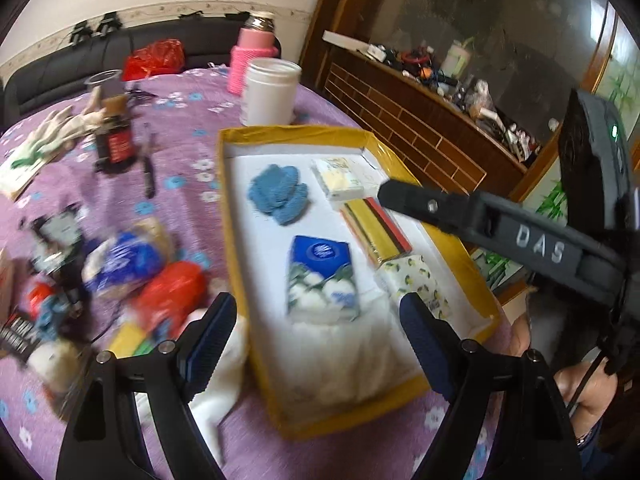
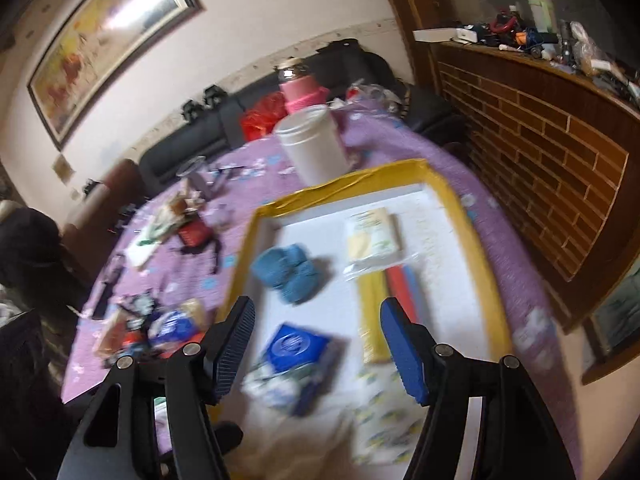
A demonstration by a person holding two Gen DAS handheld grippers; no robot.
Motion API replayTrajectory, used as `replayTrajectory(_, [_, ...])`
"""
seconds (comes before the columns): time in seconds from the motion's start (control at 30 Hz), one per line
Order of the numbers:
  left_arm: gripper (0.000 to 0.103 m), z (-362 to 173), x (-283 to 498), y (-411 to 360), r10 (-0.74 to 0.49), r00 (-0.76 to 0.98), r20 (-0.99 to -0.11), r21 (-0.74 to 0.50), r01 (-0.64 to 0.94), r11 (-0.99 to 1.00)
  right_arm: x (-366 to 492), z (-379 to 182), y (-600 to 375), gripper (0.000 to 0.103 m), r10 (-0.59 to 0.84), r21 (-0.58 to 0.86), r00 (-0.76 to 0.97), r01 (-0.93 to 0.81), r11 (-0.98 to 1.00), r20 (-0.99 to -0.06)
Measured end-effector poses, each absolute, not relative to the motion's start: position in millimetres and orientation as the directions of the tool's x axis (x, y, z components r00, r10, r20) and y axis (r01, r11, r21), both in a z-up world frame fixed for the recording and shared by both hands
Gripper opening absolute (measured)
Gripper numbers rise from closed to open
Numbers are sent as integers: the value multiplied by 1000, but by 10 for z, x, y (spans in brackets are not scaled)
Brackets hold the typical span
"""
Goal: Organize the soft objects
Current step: 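Open the left gripper over the tray while the right releases the foam-strip bag, then move both grippers back over the table away from the tray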
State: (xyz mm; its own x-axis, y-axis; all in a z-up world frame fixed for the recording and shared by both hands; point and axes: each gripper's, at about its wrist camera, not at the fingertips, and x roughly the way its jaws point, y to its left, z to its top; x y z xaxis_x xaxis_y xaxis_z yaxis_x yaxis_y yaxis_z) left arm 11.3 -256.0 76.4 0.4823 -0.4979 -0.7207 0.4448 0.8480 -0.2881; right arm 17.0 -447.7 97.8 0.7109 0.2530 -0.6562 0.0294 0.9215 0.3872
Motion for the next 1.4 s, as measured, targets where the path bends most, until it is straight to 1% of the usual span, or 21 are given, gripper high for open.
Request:
replayTrajectory(0.13, [83, 849, -48, -2128, -498, 525, -690, -304, 414, 858, 13, 996, -4166, 69, 300, 403, 711, -26, 915, -635])
replayTrajectory(0.4, [83, 925, -444, -1157, -447, 631, -633, -296, 336, 894, -220, 989, -3362, 70, 360, 362, 707, -156, 919, -609])
replayTrajectory(0.57, [83, 811, -650, -475, -404, 674, -619, -328, 246, 912, -285, 860, -2791, 70, 406, 342, 676, -236, 910, -615])
replayTrajectory(0.67, [83, 685, -713, -112, -351, 700, -622, -325, 177, 929, -356, 780, -2531, 70, 437, 339, 676, -283, 897, -593])
replayTrajectory(0.77, [83, 522, -691, 241, -314, 711, -629, -357, 95, 929, -455, 697, -2289, 70, 413, 271, 700, -312, 911, -583])
replayTrajectory(0.87, [83, 401, -653, 430, -318, 704, -635, -404, 48, 913, -508, 606, -2163, 70, 398, 223, 707, -332, 916, -584])
replayTrajectory(1.0, [83, 313, -644, 499, -342, 689, -639, -429, 49, 902, -522, 492, -2134, 70, 386, 207, 711, -329, 922, -589])
replayTrajectory(1.27, [83, 291, -648, 558, -381, 694, -611, -477, 62, 877, -389, 397, -2296, 70, 444, 327, 668, -302, 895, -598])
replayTrajectory(1.4, [83, 312, -698, 613, -383, 705, -597, -493, 54, 868, -378, 394, -2310, 70, 457, 350, 664, -300, 888, -592])
